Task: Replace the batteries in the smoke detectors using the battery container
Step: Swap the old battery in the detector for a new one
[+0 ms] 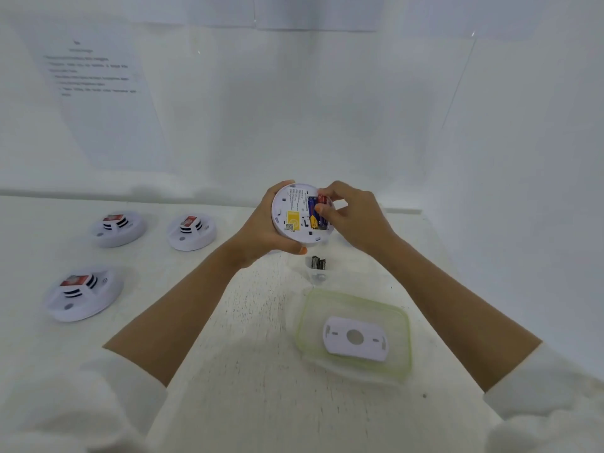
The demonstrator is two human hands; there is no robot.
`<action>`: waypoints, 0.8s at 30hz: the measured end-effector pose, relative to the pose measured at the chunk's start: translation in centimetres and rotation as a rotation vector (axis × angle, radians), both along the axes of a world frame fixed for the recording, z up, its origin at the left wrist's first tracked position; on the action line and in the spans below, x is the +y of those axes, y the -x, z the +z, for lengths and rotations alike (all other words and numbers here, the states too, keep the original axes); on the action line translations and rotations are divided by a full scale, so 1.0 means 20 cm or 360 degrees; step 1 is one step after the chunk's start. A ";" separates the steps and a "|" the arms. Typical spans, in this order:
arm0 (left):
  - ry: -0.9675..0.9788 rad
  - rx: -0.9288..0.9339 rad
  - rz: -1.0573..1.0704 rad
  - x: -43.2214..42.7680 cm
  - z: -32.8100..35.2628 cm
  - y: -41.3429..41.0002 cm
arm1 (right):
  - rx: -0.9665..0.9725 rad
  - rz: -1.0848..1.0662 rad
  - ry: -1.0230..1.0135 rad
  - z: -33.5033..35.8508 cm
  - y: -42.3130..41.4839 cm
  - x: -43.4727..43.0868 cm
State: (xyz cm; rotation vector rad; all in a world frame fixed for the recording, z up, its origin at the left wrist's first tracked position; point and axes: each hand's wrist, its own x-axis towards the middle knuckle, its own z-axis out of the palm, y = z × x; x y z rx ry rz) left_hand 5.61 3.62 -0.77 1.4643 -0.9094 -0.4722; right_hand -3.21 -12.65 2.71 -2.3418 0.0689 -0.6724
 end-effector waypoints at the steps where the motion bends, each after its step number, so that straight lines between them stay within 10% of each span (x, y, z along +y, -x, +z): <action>1: -0.0009 -0.0003 -0.0014 0.01 0.00 0.01 | -0.0007 -0.0006 0.0030 -0.02 0.01 0.01; 24: 0.0058 0.0095 0.0036 0.03 -0.05 0.32 | 0.0032 0.0073 0.0424 -0.06 0.29 0.03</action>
